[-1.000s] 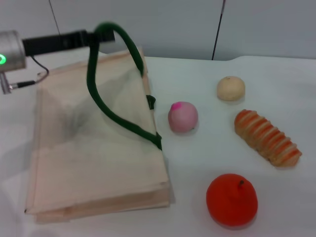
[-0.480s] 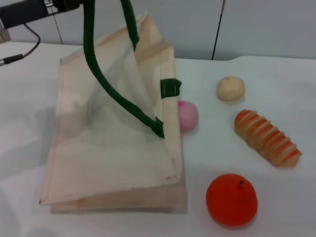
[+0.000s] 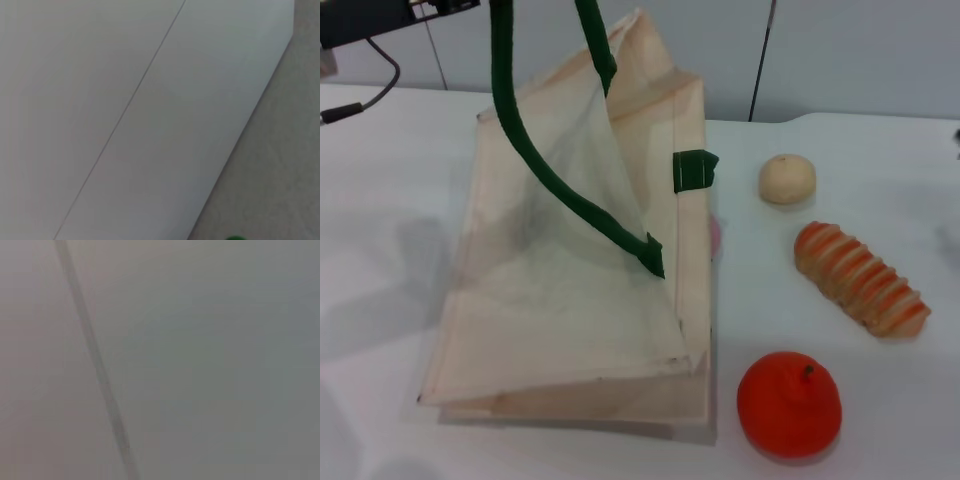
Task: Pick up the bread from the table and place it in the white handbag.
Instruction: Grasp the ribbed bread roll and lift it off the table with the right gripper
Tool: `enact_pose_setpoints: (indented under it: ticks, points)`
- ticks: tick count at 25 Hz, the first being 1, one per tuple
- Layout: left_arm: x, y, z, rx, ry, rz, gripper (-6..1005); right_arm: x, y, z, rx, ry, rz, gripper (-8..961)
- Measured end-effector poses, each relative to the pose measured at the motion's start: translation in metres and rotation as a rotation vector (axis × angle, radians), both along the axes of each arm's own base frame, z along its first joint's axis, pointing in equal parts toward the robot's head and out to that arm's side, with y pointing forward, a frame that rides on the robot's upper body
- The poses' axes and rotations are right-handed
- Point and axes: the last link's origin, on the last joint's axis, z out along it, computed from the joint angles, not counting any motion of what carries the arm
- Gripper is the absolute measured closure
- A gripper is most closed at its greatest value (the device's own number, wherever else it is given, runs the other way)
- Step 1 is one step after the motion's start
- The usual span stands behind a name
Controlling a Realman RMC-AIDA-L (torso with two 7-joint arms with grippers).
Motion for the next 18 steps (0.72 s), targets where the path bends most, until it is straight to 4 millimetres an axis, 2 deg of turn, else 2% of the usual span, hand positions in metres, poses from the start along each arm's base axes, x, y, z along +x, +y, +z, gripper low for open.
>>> enact_pose_setpoints:
  ticks: [7,11,18]
  points:
    - [-0.007,0.001,-0.005,-0.006,0.02,0.041,879,-0.016,-0.01,-0.007,-0.319,-0.091,0.165,105]
    - [-0.007,0.003,-0.008,-0.022,0.029,0.062,879,-0.022,-0.013,-0.019,-0.473,-0.172,0.218,106]
    - [-0.003,0.005,-0.01,-0.033,0.027,0.057,879,-0.019,-0.019,-0.034,-0.611,-0.262,0.218,108]
